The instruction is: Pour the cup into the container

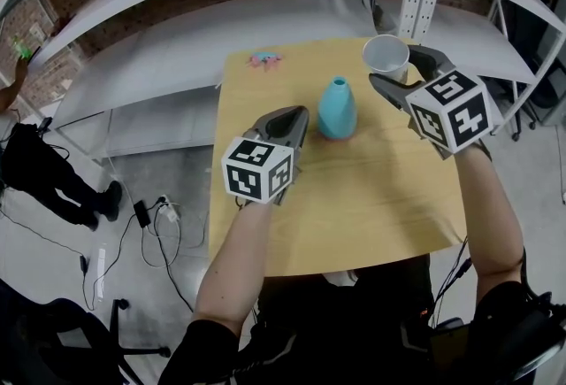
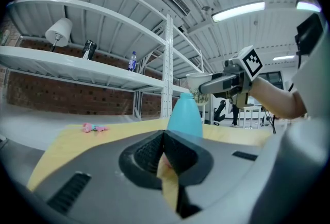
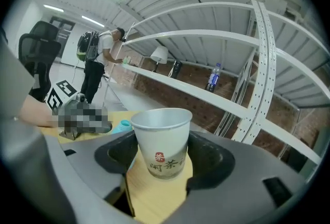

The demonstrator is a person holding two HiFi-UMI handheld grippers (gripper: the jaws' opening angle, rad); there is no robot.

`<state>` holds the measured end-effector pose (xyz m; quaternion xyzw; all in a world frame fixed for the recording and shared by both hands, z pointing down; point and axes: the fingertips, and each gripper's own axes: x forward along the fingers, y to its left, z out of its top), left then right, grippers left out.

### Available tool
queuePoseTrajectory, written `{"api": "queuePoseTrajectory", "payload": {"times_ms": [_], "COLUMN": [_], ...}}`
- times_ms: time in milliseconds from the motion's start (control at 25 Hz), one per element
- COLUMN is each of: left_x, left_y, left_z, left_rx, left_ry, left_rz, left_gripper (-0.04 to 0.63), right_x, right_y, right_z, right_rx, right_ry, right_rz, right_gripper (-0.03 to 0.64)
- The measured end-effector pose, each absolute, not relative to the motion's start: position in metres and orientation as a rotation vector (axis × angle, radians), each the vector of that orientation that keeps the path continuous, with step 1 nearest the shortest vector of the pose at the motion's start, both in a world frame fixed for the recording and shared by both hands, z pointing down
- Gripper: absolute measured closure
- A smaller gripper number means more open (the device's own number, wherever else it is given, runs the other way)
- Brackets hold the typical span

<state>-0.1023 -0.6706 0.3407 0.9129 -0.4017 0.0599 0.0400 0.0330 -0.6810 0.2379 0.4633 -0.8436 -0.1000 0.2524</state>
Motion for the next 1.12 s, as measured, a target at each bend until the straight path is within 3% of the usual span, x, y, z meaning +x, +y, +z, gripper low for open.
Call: {"api": "queuePoseTrajectory", "payload": {"times_ms": [1120], "left_x": [-0.099], "left_y": [-0.668], "left_z": [0.343], "left_rx": [2.817], "left_ry": [-1.2], "left_rz": [0.189], "left_gripper": [0.595], "right_x": [0.002], "right_y": [-0.689], "right_z": [0.26], "right_rx": [1.052], "right_ry": [-1.87], "right_rz": [-0.616], "right_gripper": [0.31]}}
